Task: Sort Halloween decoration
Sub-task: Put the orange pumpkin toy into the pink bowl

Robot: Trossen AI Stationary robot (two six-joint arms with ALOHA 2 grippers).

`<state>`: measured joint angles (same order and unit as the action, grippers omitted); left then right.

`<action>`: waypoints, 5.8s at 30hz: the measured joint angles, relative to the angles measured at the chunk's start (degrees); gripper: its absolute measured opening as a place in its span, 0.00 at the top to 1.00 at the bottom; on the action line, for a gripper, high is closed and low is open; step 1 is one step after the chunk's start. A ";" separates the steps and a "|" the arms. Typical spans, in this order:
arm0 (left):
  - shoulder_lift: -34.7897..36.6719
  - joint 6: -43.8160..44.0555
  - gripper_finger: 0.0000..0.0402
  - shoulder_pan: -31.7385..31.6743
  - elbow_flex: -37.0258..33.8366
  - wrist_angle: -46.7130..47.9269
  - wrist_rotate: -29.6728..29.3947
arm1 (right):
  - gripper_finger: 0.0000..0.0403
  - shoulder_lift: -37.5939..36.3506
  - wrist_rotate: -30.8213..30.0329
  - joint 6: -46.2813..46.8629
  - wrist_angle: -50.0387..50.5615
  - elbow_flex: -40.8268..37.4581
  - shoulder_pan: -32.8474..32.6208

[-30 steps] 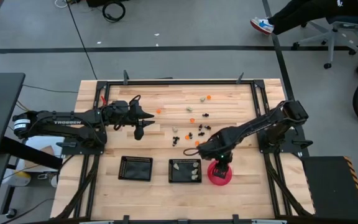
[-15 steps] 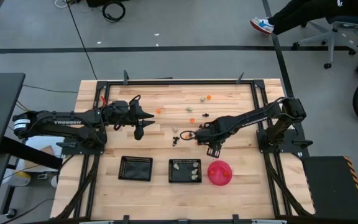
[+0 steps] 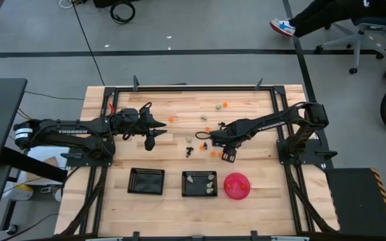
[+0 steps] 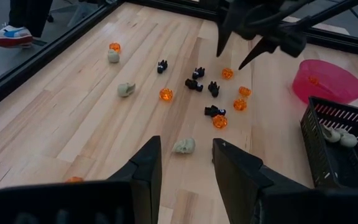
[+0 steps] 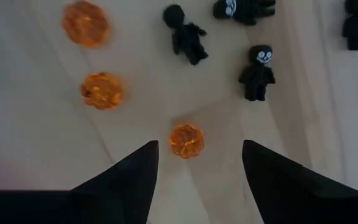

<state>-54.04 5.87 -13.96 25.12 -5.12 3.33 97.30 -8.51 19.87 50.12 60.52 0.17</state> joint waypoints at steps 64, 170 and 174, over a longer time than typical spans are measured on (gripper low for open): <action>-0.01 -0.04 0.71 0.00 -0.01 -0.01 0.00 | 0.73 0.09 38.85 14.17 5.27 7.16 -10.46; -0.01 0.00 0.71 0.00 0.00 0.28 0.00 | 0.53 -2.75 33.10 25.77 3.83 2.07 -16.23; -0.01 0.00 0.71 0.00 -0.01 0.25 0.00 | 0.51 -2.75 21.68 24.28 6.93 3.66 -12.92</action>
<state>-54.05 5.87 -13.96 25.11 -4.86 3.33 94.54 13.17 44.15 57.05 64.18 -12.75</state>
